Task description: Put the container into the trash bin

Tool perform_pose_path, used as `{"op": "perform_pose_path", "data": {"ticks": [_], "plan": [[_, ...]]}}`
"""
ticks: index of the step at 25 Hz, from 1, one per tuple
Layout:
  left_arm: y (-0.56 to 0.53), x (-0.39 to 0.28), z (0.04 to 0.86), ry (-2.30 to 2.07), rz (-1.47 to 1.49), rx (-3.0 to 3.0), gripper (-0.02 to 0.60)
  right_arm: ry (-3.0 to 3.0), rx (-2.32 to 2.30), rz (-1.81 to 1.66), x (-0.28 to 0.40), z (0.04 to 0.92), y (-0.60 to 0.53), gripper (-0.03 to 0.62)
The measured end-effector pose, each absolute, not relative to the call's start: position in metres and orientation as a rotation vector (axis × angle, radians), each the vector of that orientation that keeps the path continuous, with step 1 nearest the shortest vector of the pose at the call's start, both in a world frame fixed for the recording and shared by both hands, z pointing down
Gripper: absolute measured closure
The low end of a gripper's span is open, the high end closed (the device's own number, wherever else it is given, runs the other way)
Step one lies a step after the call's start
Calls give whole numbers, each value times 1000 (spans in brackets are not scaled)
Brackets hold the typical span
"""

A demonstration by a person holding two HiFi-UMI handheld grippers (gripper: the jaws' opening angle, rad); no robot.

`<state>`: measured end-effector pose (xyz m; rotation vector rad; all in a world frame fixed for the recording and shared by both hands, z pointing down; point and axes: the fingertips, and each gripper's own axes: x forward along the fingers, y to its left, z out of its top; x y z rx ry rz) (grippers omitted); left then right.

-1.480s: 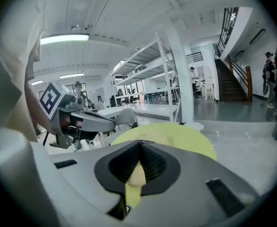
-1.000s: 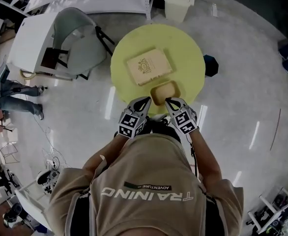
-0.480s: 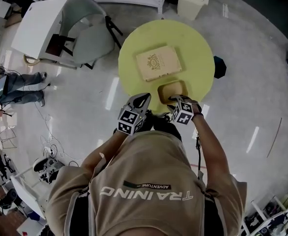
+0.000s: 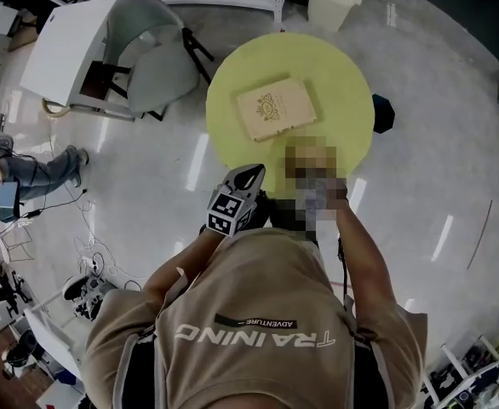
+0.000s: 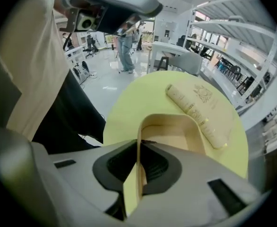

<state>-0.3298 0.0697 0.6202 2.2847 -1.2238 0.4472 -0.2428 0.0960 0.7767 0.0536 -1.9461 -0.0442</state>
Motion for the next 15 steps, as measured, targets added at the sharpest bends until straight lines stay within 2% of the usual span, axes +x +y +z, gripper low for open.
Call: {"op": "perform_pose_path", "data": {"ticks": [15], "plan": [[57,-297,605,-997,431,2446,580,-1986,423,114,-219,714,84,569]]}}
